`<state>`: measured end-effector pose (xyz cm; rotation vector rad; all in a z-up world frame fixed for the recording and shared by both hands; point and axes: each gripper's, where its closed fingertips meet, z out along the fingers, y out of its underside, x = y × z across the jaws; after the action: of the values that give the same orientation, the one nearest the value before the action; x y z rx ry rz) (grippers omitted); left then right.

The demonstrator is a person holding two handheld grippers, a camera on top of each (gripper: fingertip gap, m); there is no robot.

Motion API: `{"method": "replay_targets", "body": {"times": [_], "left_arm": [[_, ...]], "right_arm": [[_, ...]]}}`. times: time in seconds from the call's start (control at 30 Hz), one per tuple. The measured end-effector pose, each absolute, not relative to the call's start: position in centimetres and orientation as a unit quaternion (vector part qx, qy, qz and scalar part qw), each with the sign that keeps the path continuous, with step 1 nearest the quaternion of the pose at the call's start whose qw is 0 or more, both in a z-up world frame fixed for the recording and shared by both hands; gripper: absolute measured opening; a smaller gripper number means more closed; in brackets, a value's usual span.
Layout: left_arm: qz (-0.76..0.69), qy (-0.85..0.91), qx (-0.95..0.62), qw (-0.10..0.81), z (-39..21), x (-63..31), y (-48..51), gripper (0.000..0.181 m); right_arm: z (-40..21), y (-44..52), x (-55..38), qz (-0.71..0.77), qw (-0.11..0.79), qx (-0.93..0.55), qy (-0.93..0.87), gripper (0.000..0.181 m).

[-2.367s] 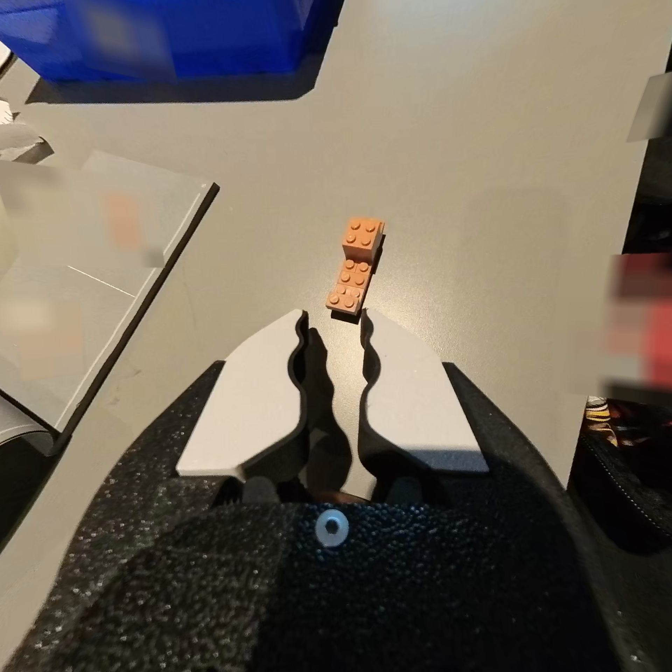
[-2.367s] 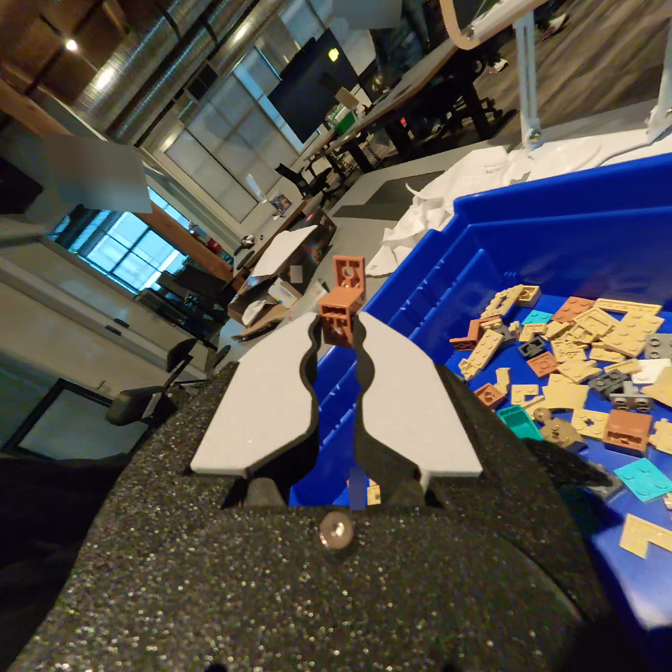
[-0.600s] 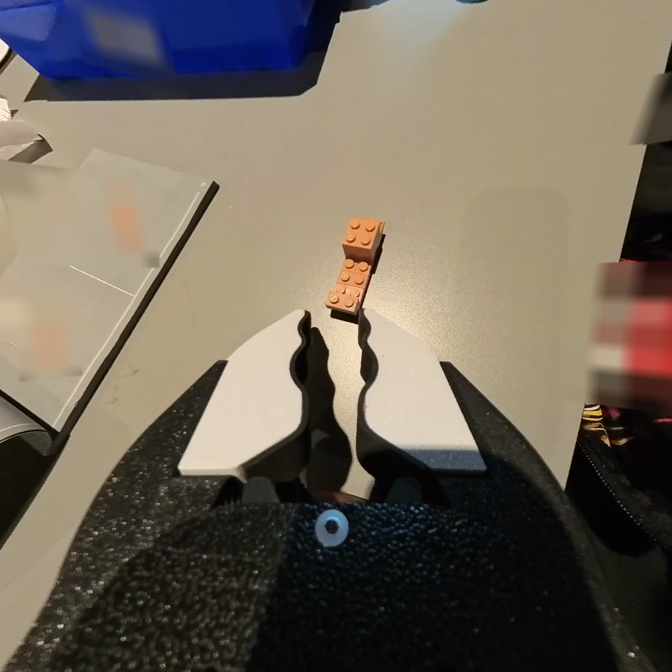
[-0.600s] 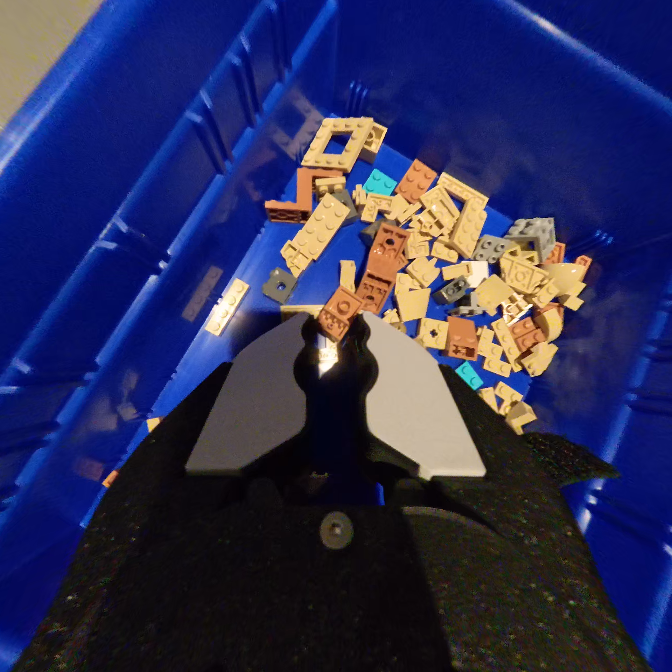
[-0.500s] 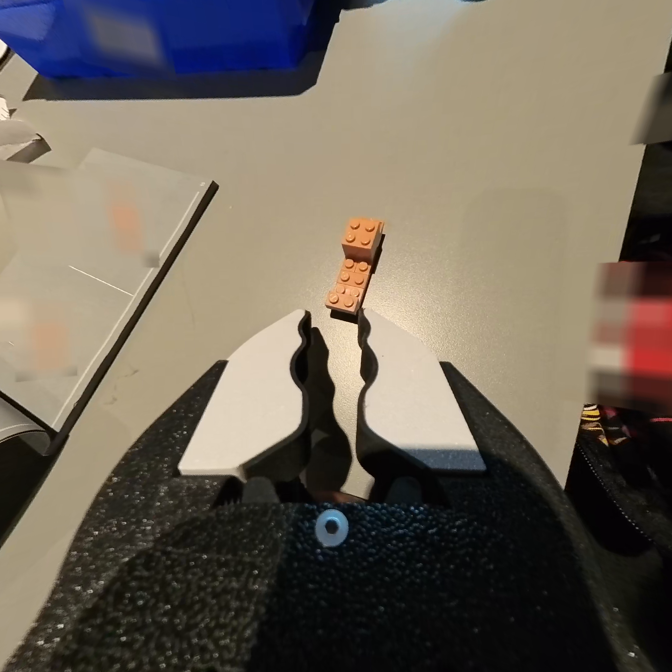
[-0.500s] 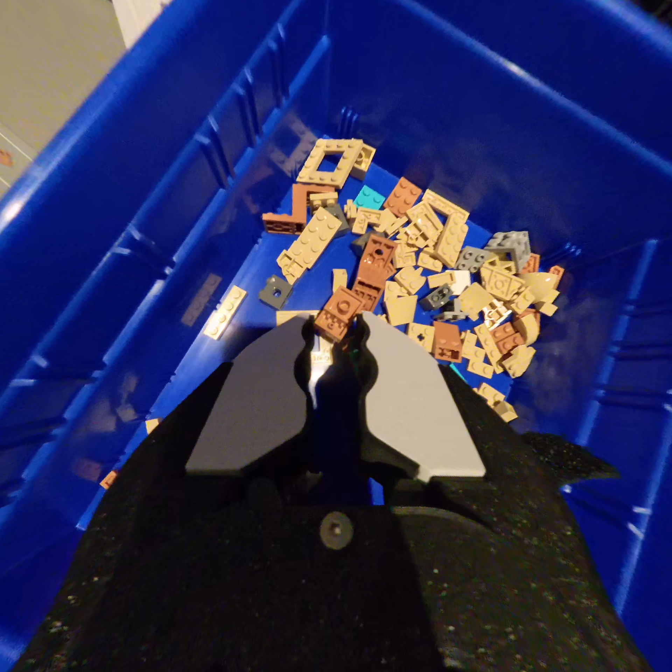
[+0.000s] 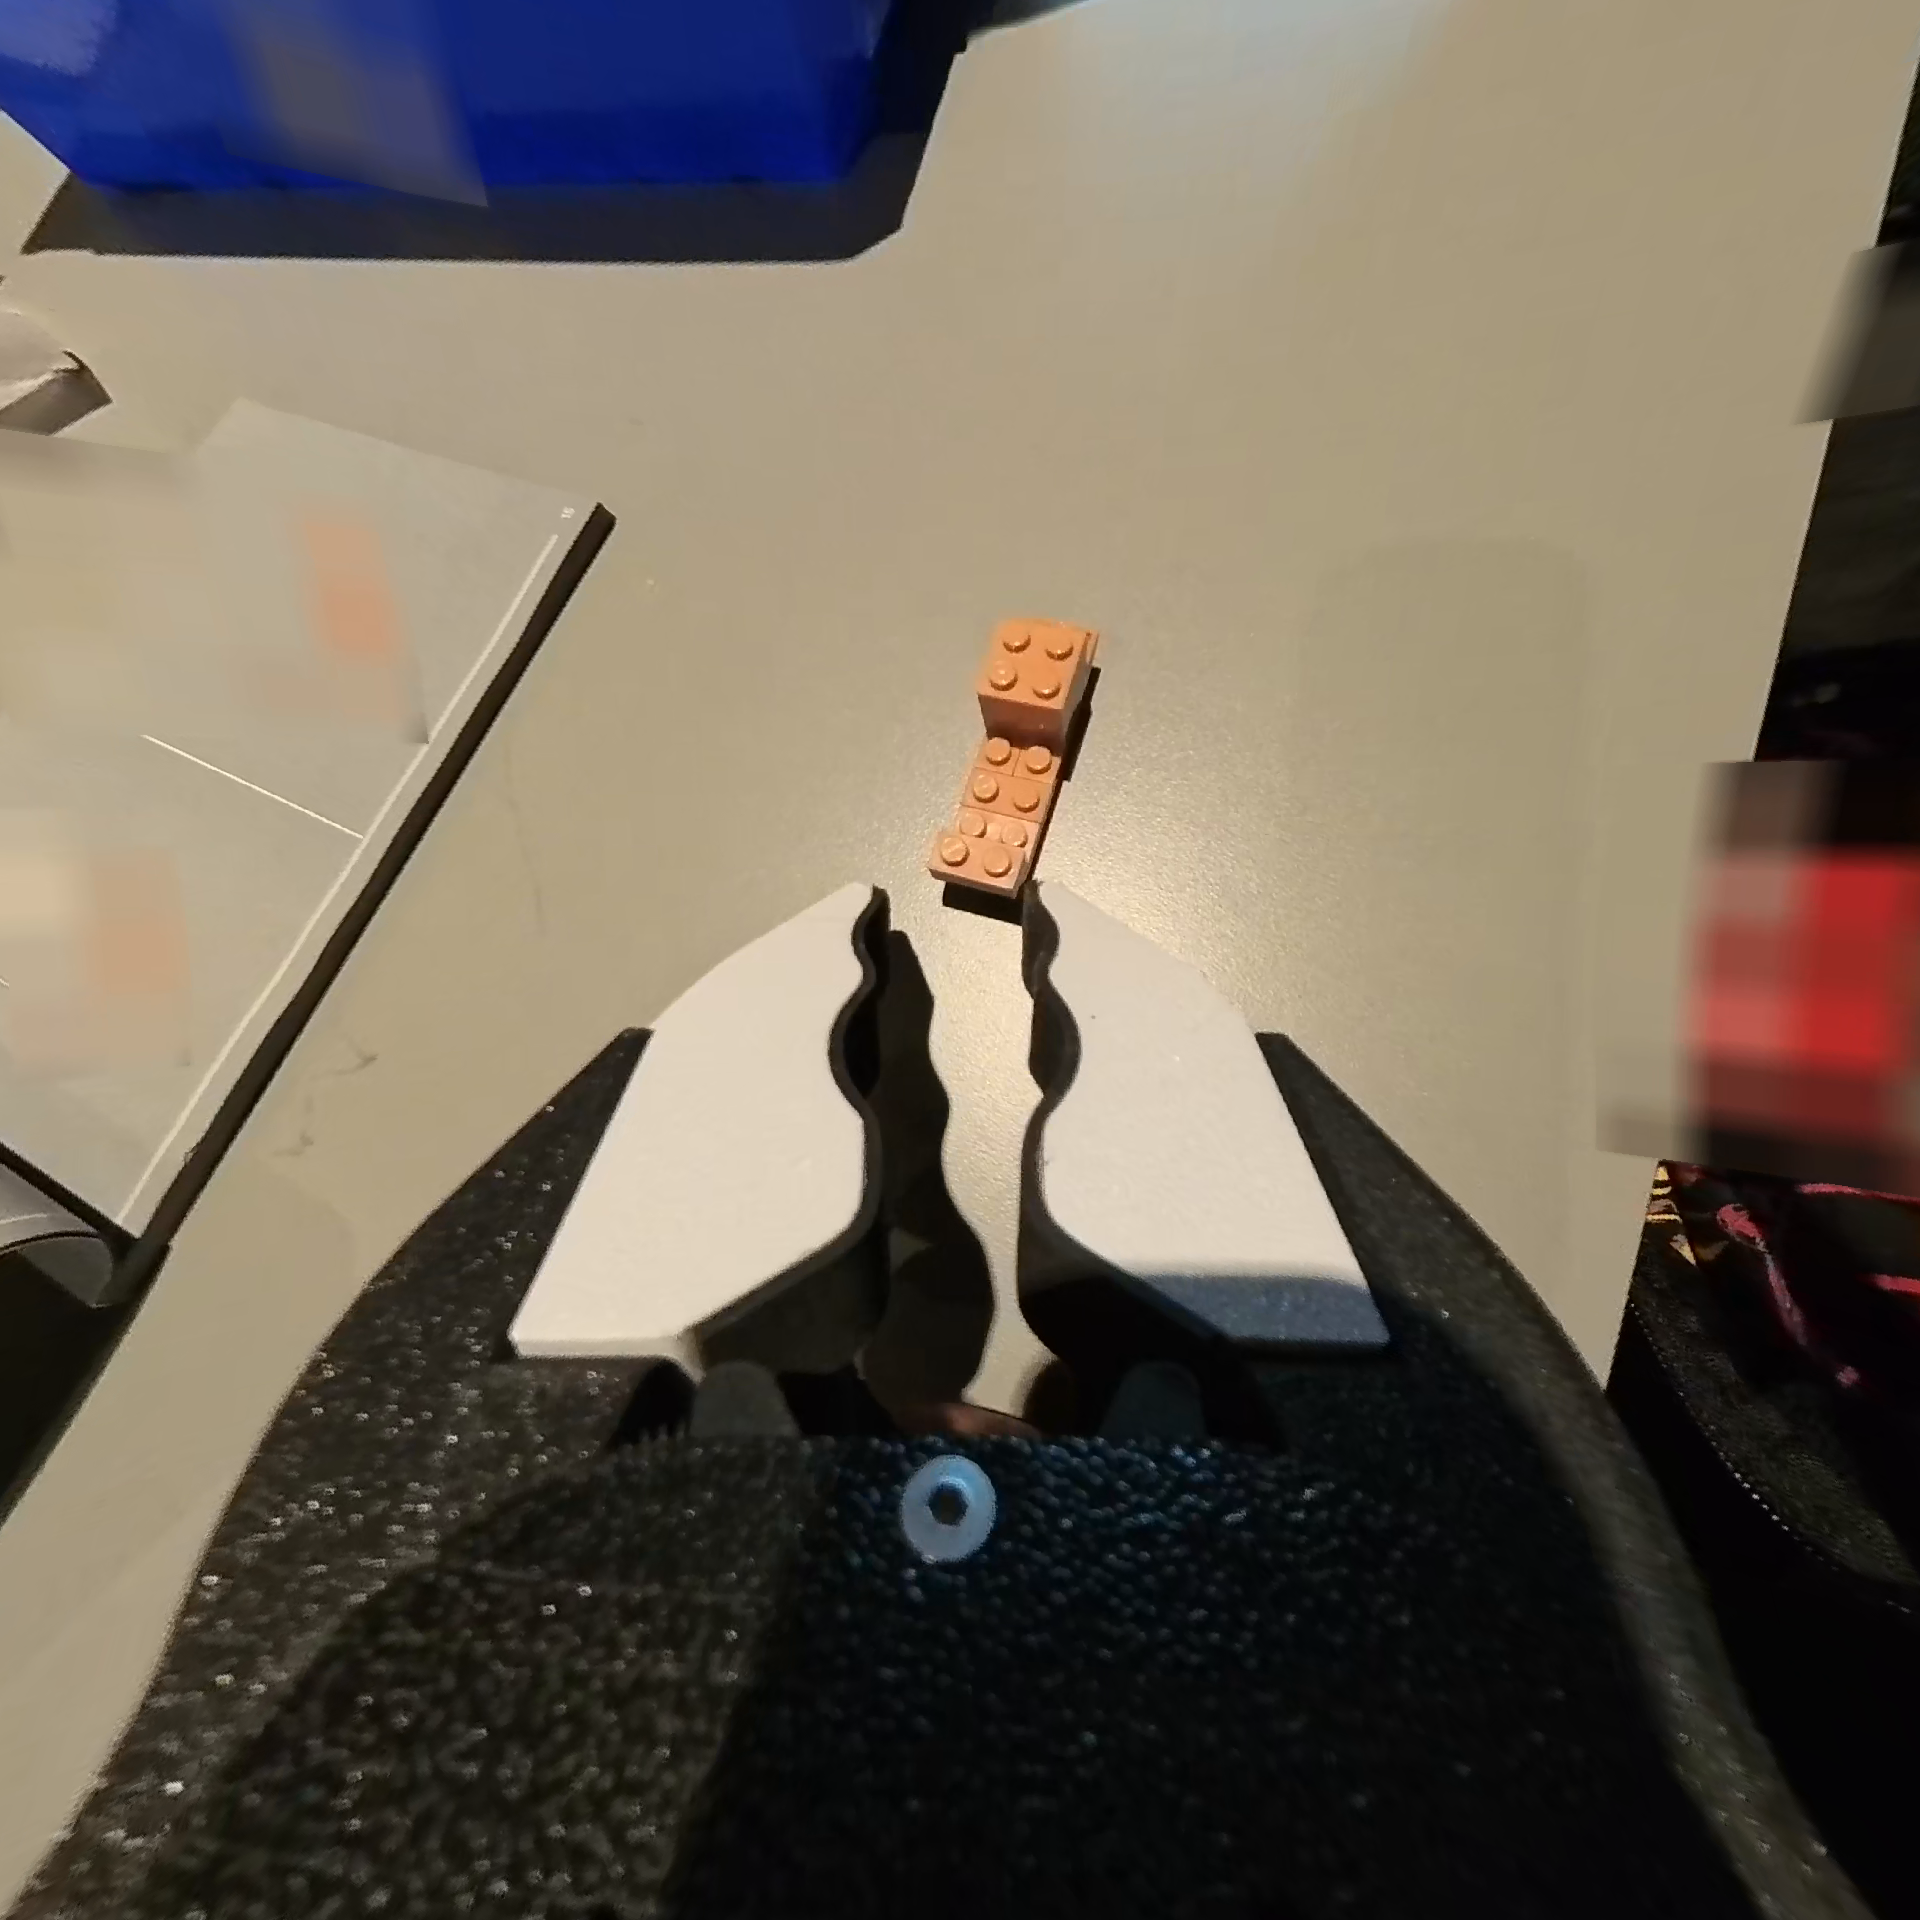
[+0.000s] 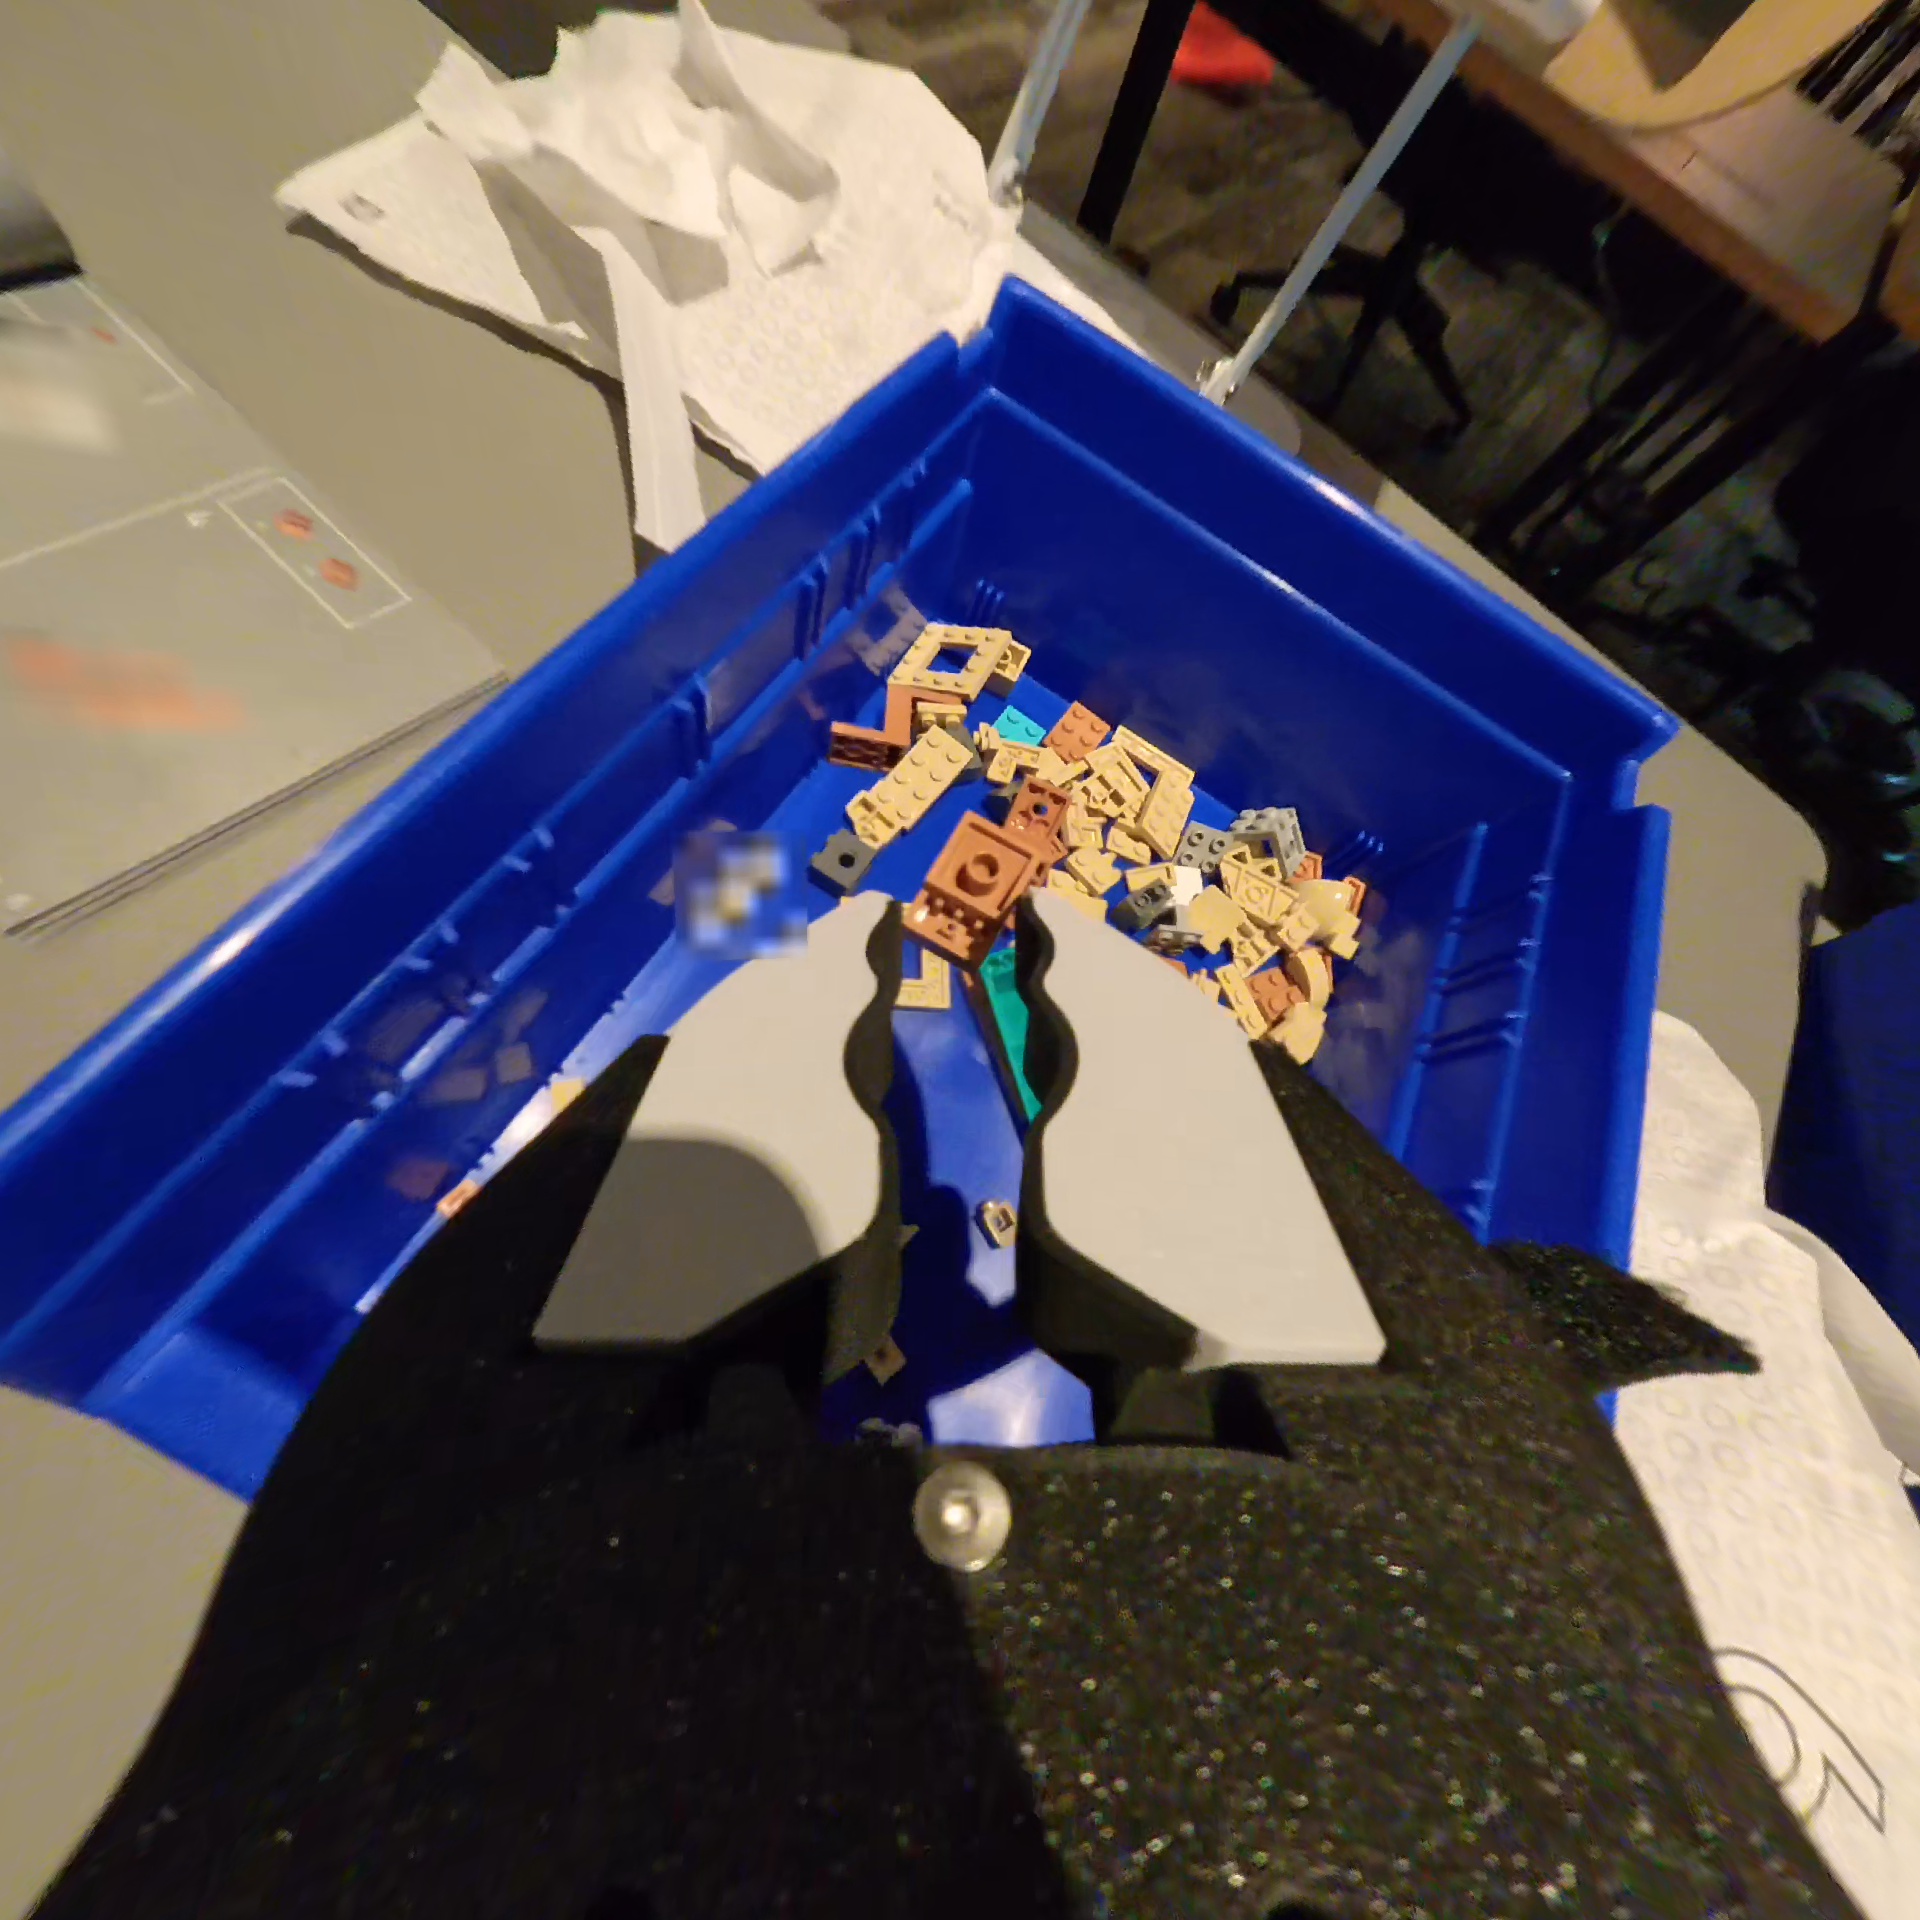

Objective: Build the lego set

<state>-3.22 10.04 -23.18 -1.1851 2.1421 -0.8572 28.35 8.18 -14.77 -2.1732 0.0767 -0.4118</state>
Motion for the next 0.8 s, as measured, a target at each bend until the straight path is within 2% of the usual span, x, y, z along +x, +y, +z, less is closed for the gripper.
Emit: {"method": "replay_targets", "body": {"times": [0.3, 0.6, 0.8], "left_arm": [[-0.313, 0.793, -0.440, 0.283, -23.1, -3.1, 10.2, 0.024], [-0.306, 0.790, -0.441, 0.297, -23.0, -3.0, 10.4, 0.024], [-0.302, 0.787, -0.442, 0.308, -22.8, -3.0, 10.6, 0.024]], "right_arm": [[-12.2, 7.7, 25.0, -0.180, 0.495, -0.850, -0.011, 0.020], [-9.3, 6.5, 20.4, -0.267, 0.482, -0.827, -0.111, 0.020], [-8.6, 6.1, 19.1, -0.262, 0.490, -0.823, -0.121, 0.020]]}}
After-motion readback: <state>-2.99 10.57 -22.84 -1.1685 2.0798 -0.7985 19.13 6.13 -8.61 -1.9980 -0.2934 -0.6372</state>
